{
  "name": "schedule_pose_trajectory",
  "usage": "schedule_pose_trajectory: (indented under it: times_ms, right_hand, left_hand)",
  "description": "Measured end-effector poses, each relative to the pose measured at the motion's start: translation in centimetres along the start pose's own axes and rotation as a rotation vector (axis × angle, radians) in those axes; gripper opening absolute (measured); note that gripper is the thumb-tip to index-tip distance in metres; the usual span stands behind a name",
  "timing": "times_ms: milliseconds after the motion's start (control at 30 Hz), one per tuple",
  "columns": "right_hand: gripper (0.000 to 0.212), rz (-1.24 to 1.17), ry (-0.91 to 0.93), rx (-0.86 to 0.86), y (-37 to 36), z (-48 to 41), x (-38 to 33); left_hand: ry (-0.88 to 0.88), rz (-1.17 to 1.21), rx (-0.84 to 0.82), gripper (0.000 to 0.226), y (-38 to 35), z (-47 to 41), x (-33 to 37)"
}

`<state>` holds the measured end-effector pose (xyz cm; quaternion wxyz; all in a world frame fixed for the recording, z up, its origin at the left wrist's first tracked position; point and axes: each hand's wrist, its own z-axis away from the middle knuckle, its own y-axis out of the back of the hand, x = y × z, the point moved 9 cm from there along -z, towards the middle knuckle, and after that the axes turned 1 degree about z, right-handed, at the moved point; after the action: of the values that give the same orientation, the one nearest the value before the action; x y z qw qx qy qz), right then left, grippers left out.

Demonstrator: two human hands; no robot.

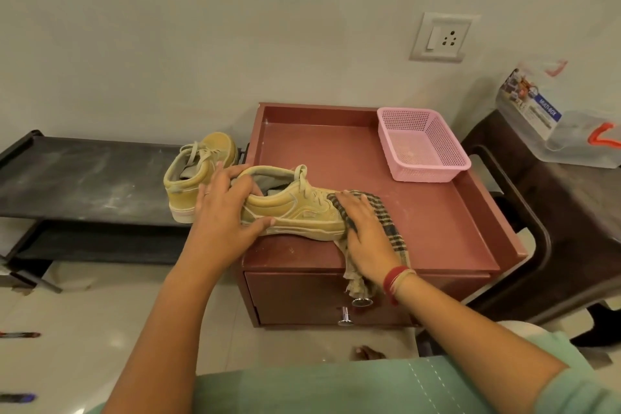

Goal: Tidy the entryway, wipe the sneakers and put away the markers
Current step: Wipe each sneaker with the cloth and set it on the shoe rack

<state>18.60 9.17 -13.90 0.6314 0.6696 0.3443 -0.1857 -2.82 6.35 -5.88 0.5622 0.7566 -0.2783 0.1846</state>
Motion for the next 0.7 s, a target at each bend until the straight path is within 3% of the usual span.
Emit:
schedule_pose_trajectory:
  times_ms: [167, 300, 433, 600, 700]
  right_hand:
    - [0.060, -0.157, -0.145, 0.062, 0.9, -0.2, 0.3]
    - [0.061, -0.085, 0.009, 0.009, -0.5, 1.8, -1.6]
    - [0.058, -0.120, -0.233, 0.067, 2.1, -0.4, 3.5]
    - [0.063, -0.084, -0.027, 0.046, 0.6, 0.9, -1.1]
    - [0.052, -0.255, -0.286, 0.100, 2.2, -1.2, 3.2]
  left_hand:
    - [0.002, 0.013, 0.002, 0.039, -0.2, 0.0, -0.1]
    - [0.005, 0.006, -0.003, 0.039, -0.1, 0.0, -0.2]
    - [0.026, 0.003, -0.004, 0.038, -0.1, -0.2, -0.1]
    - [0.022, -0.001, 0.007, 0.040, -0.2, -0.3, -0.3]
    - [0.011, 0.046, 0.011, 0.042, -0.2, -0.3, -0.4]
